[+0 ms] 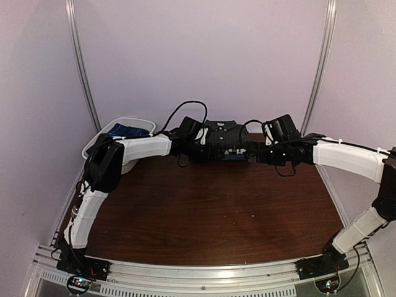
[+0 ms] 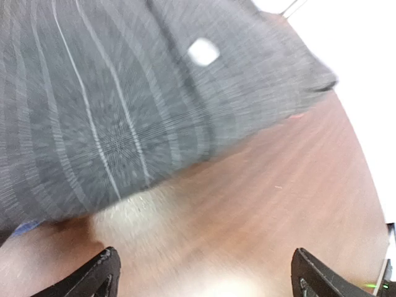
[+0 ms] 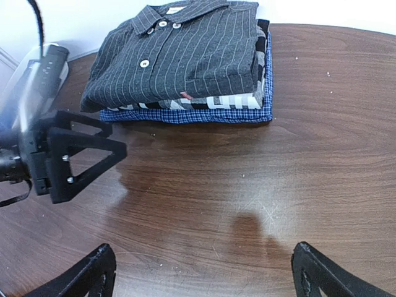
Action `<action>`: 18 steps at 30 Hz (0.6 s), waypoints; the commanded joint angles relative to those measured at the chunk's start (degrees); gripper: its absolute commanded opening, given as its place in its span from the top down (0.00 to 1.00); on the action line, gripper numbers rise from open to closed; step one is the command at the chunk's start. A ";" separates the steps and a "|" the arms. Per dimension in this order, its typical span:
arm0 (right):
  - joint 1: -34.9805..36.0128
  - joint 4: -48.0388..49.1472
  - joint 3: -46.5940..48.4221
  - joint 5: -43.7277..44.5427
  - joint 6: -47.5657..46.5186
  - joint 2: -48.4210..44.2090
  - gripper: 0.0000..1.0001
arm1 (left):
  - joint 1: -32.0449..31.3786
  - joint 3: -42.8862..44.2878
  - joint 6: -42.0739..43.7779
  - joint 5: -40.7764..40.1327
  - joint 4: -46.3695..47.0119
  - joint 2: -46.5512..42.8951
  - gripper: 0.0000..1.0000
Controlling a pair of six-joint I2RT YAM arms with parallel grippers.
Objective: Fold and stack the long sleeve shirts
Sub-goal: Move the square-folded shirt to the corner of the board, then reset both arms
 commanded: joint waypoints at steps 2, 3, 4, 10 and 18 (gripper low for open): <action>-0.50 0.17 0.35 0.45 0.19 -3.58 0.00 | 0.28 -7.42 0.48 0.06 2.34 -11.51 0.02; -0.46 0.35 0.19 0.33 0.21 -4.12 0.00 | 0.32 -8.94 0.62 -0.20 2.30 -13.33 0.02; -0.46 0.60 -0.03 0.25 0.36 -4.60 0.00 | 0.28 -10.42 0.64 -0.61 2.31 -15.04 0.02; -0.54 2.03 -1.28 0.41 0.55 -8.32 0.00 | 0.37 -18.41 1.71 -2.95 2.72 -25.87 0.02; -0.55 2.89 -2.85 2.46 -0.35 -13.60 0.00 | 0.37 -27.95 3.38 -8.45 2.63 -39.12 0.02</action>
